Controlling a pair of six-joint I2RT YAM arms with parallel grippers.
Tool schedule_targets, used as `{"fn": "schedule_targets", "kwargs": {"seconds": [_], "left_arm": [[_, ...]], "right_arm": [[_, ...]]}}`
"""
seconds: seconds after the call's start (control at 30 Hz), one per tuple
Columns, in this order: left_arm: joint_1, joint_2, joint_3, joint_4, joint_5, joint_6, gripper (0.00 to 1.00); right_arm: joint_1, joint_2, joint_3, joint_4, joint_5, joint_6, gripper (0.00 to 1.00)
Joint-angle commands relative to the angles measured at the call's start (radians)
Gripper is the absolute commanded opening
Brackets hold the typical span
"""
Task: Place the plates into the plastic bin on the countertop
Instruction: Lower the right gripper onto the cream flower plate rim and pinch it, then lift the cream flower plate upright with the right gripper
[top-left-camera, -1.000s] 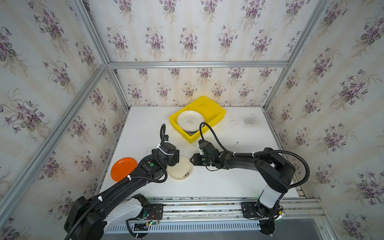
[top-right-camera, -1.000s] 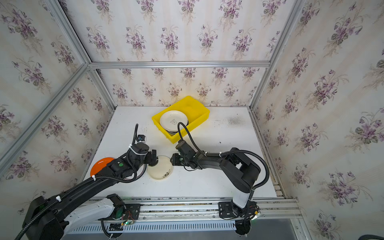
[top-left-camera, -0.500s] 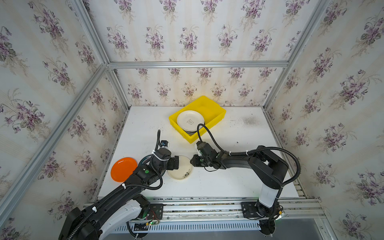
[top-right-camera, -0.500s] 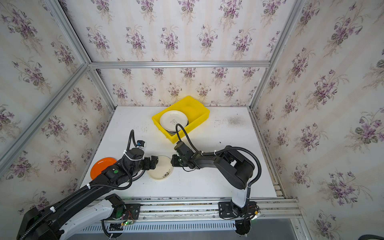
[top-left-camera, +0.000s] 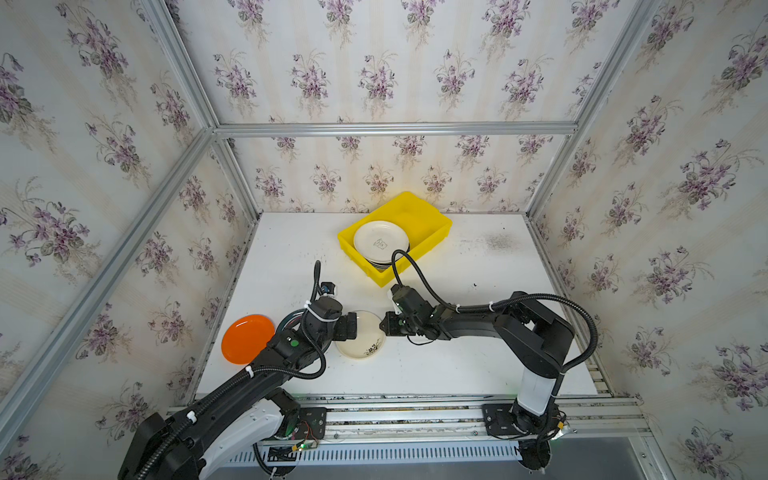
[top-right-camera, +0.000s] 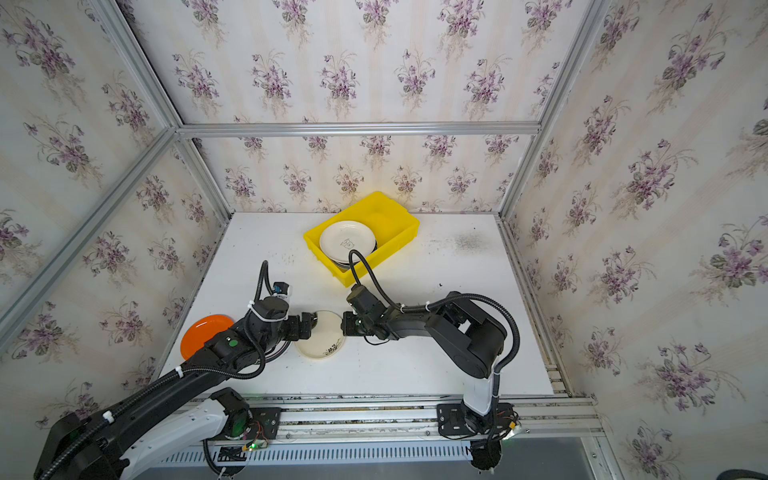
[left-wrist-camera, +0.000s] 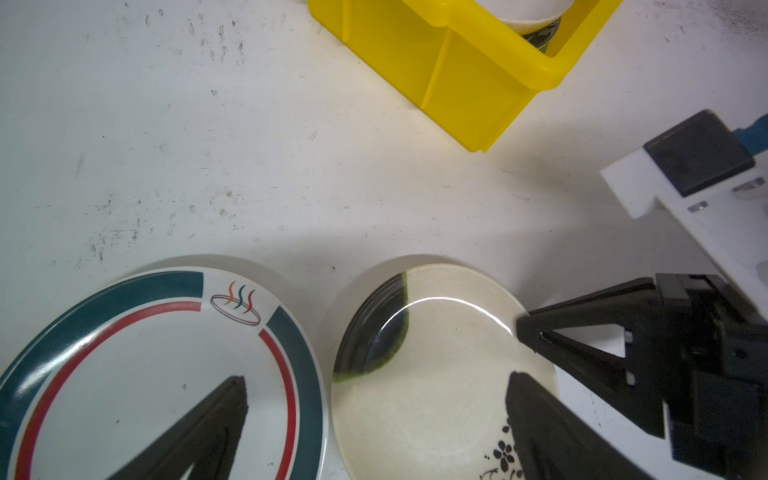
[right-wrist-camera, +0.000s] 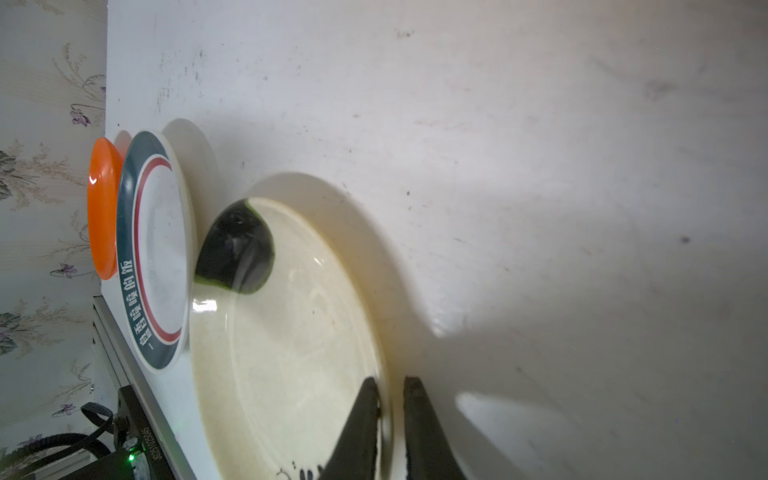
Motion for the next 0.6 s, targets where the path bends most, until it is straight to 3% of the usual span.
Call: {"fn": "schedule_targets", "kwargs": {"seconds": [0.0,0.23,0.57], "left_arm": [[0.001,0.004,0.001,0.021,-0.025,-0.006,1.00],[0.001,0.021,-0.001,0.028,-0.025,-0.013,1.00],[0.001,-0.013,0.008,0.038,0.063,-0.023,1.00]], "right_arm": [[0.007,0.006,0.010,-0.001,0.017,-0.008,0.16],[0.009,-0.024,-0.017,-0.006,0.063,0.005,0.01],[0.009,-0.126,-0.063,-0.066,0.167,0.016,0.00]]}}
